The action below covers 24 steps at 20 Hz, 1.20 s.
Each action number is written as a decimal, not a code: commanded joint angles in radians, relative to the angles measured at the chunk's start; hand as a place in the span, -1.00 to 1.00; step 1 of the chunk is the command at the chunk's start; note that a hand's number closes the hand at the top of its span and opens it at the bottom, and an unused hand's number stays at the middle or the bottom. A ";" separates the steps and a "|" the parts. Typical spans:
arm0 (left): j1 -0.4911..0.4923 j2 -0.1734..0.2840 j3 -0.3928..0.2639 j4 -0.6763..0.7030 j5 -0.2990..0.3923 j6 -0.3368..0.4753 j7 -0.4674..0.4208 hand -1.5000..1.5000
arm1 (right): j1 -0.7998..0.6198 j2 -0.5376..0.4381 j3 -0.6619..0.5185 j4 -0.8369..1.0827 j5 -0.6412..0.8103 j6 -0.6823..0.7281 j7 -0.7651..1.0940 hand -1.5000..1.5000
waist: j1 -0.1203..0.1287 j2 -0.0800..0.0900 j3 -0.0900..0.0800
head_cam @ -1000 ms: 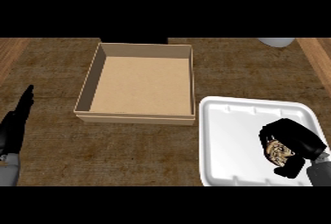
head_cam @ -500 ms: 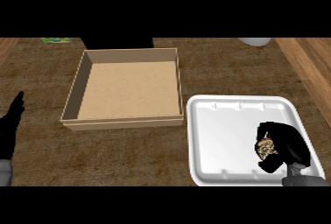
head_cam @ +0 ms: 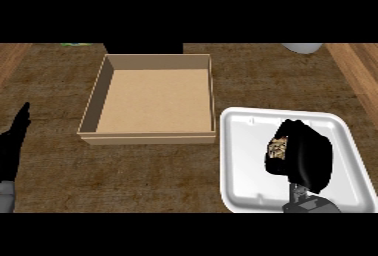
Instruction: Pick the cupcake from the tray and place it in the cardboard box
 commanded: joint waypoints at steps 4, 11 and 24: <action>-0.037 -0.031 -0.039 -0.008 -0.017 0.003 0.012 0.00 | -0.170 0.030 0.398 -0.160 0.199 0.143 0.464 1.00 | 0.053 0.017 0.009; -0.051 -0.036 -0.056 -0.008 -0.023 -0.013 -0.020 0.00 | -0.566 0.030 0.443 -0.002 -0.011 0.129 0.758 1.00 | 0.104 0.031 0.011; -0.114 -0.031 -0.064 0.012 -0.019 -0.045 -0.011 0.00 | -0.897 0.030 0.123 0.483 -0.238 -0.195 0.666 1.00 | 0.143 0.052 0.012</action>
